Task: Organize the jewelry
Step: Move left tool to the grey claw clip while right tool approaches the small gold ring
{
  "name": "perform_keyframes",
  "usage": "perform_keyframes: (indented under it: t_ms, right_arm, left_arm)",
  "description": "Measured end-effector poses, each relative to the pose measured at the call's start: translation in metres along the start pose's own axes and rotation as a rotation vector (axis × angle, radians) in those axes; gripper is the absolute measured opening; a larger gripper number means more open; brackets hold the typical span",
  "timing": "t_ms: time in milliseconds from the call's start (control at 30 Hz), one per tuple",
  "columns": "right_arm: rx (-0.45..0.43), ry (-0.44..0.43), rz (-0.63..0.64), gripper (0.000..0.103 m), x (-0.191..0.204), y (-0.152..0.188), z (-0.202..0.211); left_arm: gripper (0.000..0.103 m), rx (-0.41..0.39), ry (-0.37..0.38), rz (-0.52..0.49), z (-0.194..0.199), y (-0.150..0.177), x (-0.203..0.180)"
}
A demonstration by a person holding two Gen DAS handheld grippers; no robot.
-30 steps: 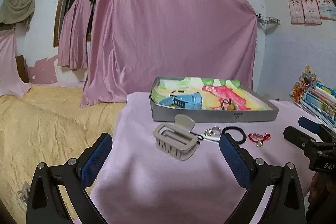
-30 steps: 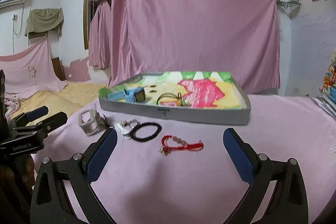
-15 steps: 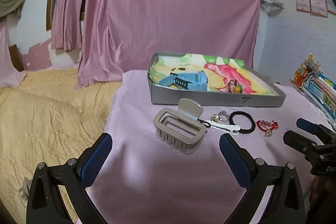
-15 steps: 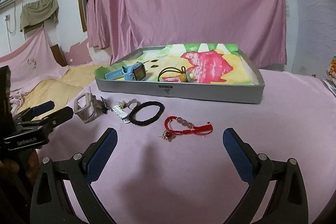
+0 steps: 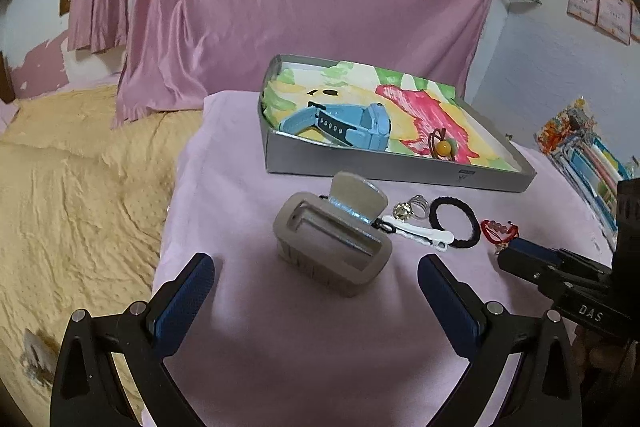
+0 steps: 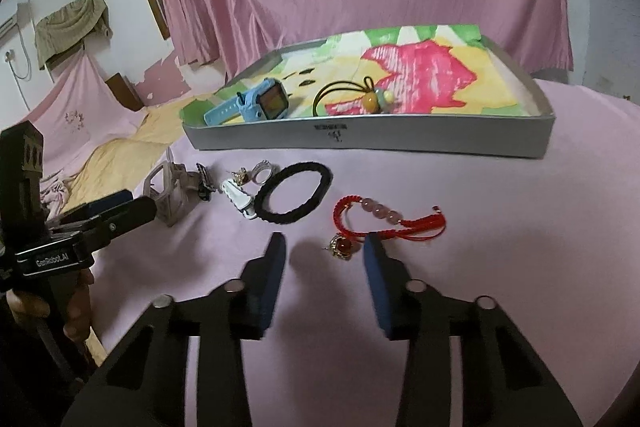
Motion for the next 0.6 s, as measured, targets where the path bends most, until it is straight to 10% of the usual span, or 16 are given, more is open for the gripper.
perform_keyframes:
  t_ms: [600]
  right_arm:
    - [0.023, -0.009, 0.043, 0.018, 0.008, -0.007, -0.009]
  left_arm:
    - [0.069, 0.040, 0.008, -0.067, -0.019, -0.011, -0.008]
Point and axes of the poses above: each gripper's, at about its wrist camera, not at the fingertips, and z roughly against the way its jaws point, x to its left, y to its underside, the point moved 3 cm from there along -z, roughly the way its jaws point, and after that the axes turned 3 degrees about z, right-handed, at the moved point
